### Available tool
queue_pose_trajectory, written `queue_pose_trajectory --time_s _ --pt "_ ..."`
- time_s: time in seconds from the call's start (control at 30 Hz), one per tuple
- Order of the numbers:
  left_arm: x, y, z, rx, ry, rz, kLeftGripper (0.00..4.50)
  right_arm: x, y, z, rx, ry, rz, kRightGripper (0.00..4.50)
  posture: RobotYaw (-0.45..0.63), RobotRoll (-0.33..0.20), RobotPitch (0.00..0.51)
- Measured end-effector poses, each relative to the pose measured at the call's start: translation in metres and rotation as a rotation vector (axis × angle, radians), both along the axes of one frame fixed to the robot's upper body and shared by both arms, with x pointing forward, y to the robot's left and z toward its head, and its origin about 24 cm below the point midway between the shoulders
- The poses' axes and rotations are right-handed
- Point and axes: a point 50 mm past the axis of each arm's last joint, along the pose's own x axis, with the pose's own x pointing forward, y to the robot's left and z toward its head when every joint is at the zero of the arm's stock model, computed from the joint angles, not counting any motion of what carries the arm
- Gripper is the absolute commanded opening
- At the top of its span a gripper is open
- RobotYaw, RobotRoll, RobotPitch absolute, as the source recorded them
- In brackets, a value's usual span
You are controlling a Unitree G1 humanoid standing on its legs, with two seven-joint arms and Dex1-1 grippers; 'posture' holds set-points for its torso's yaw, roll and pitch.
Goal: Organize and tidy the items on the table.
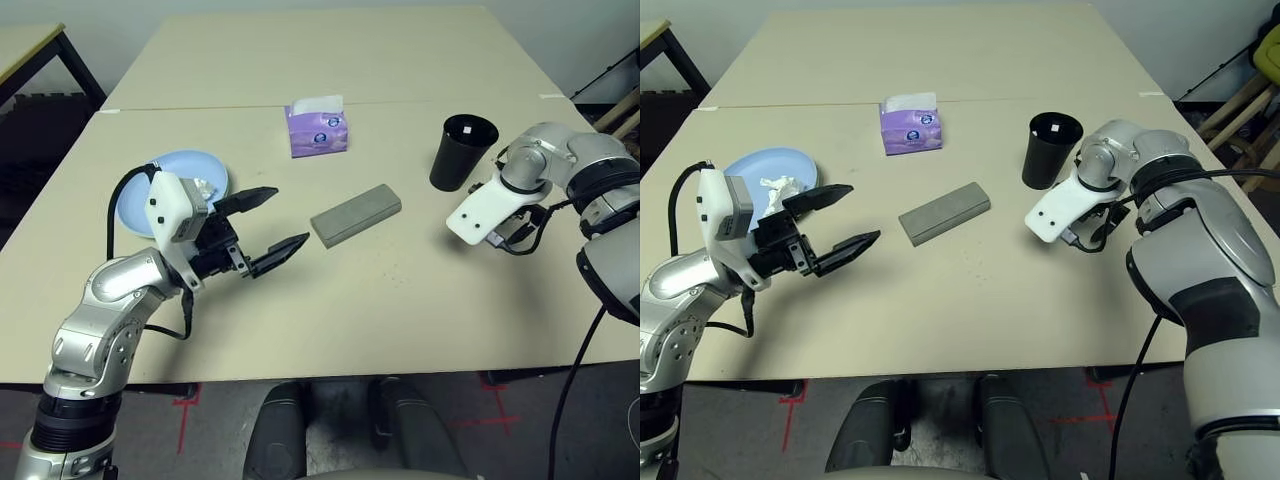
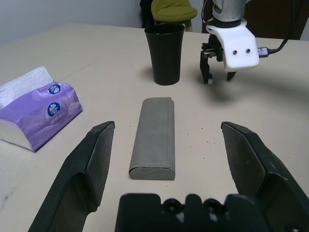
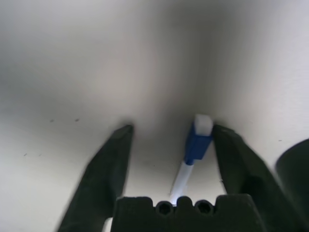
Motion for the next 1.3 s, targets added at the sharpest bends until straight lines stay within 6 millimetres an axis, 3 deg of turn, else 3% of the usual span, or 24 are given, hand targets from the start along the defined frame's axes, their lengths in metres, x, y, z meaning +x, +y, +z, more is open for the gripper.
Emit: queue_pose_trajectory --time_s 0.2,0.47,0.7,1.03,1.3 --pt "0.000 0.000 0.001 0.002 -0.002 0.000 4.50 0.000 0.001 0.000 0.032 -0.013 0.012 0.28 0.17 0.000 0.175" --pt "0.001 0.000 0.002 0.001 -0.007 -0.001 4.50 -0.001 -0.002 0.001 0.080 -0.010 -0.017 0.28 0.16 0.000 0.172" --pt "0.003 0.000 0.003 0.002 -0.009 0.000 4.50 -0.002 0.002 0.011 0.238 0.050 -0.092 0.27 0.14 0.000 0.165" --pt "0.006 -0.001 0.007 0.001 -0.028 -0.005 4.50 -0.005 -0.003 0.047 0.531 0.098 -0.193 0.25 0.12 0.000 0.149" --pt "0.013 -0.002 0.008 -0.003 -0.030 -0.019 4.50 -0.011 0.001 0.087 0.919 0.117 -0.309 0.25 0.09 0.000 0.129"
